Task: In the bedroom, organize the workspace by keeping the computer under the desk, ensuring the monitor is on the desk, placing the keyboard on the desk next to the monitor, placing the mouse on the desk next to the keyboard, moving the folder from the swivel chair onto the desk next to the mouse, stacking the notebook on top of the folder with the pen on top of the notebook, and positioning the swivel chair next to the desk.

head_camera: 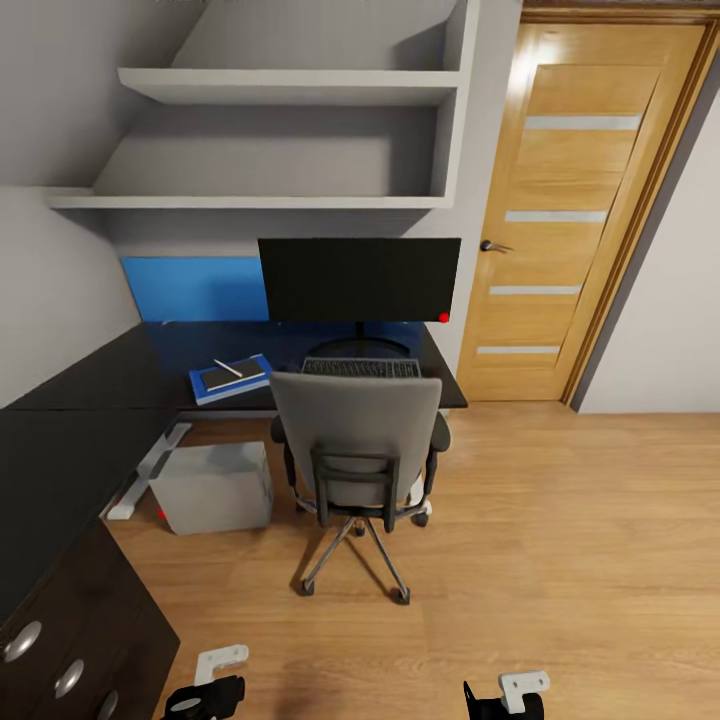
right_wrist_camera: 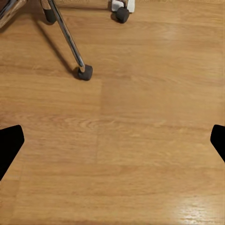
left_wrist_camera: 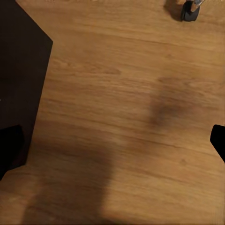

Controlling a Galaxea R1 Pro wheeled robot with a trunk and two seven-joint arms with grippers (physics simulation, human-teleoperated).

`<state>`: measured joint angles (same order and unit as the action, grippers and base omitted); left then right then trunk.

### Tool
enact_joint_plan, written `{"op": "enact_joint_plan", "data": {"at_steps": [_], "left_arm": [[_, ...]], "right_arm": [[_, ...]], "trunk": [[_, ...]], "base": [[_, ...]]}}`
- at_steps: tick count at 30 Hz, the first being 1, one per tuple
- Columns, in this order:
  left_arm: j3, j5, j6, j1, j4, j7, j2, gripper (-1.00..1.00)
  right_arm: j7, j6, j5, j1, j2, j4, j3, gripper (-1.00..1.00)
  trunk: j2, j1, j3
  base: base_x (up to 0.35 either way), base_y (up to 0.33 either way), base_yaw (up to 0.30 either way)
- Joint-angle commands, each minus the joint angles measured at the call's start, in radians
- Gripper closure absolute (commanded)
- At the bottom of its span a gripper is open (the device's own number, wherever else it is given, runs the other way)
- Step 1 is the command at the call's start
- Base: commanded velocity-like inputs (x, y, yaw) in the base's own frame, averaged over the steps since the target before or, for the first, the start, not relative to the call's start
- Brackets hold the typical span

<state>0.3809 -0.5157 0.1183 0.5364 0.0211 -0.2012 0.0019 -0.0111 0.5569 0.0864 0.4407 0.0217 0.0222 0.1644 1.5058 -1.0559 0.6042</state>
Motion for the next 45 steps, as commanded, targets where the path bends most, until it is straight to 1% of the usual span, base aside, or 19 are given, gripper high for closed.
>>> {"op": "enact_joint_plan", "data": {"at_steps": [1, 4, 9, 14, 15, 19, 45], "left_arm": [[0.009, -0.008, 0.001, 0.000, 0.000, -0.003, 0.000, -1.00], [0.010, -0.008, 0.000, 0.000, 0.000, -0.003, -0.002, -1.00], [0.010, -0.007, -0.004, 0.000, 0.000, -0.003, -0.012, -1.00], [0.010, -0.009, -0.006, -0.007, -0.001, -0.003, -0.017, -1.00], [0.010, -0.008, -0.006, -0.020, -0.001, -0.003, -0.018, -1.00], [0.010, -0.008, -0.006, -0.029, -0.001, -0.003, -0.019, -1.00], [0.010, -0.005, 0.000, -0.031, 0.000, -0.003, -0.022, -1.00]], "right_arm": [[-0.001, 0.005, 0.009, 0.001, 0.000, 0.002, 0.009, -1.00], [-0.001, 0.005, 0.009, 0.001, 0.000, 0.002, 0.009, -1.00], [-0.001, 0.005, 0.009, 0.001, 0.000, 0.002, 0.009, -1.00], [-0.001, 0.005, 0.009, 0.001, 0.000, 0.002, 0.009, -1.00], [-0.001, 0.005, 0.009, 0.001, 0.000, 0.002, 0.009, -1.00], [-0.001, 0.005, 0.009, 0.001, 0.000, 0.002, 0.009, -1.00], [-0.001, 0.005, 0.009, 0.001, 0.000, 0.002, 0.009, -1.00]], "trunk": [[-0.007, 0.004, -0.002], [-0.028, 0.016, -0.012], [-0.063, 0.035, -0.027], [-0.063, 0.035, -0.027], [-0.063, 0.035, -0.027], [-0.063, 0.035, -0.027], [-0.063, 0.035, -0.027]], "base": [[0.000, 0.000, 0.000], [0.000, 0.000, 0.000], [0.000, 0.000, 0.000], [0.000, 0.000, 0.000], [0.000, 0.000, 0.000], [0.000, 0.000, 0.000], [0.000, 0.000, 0.000]]}}
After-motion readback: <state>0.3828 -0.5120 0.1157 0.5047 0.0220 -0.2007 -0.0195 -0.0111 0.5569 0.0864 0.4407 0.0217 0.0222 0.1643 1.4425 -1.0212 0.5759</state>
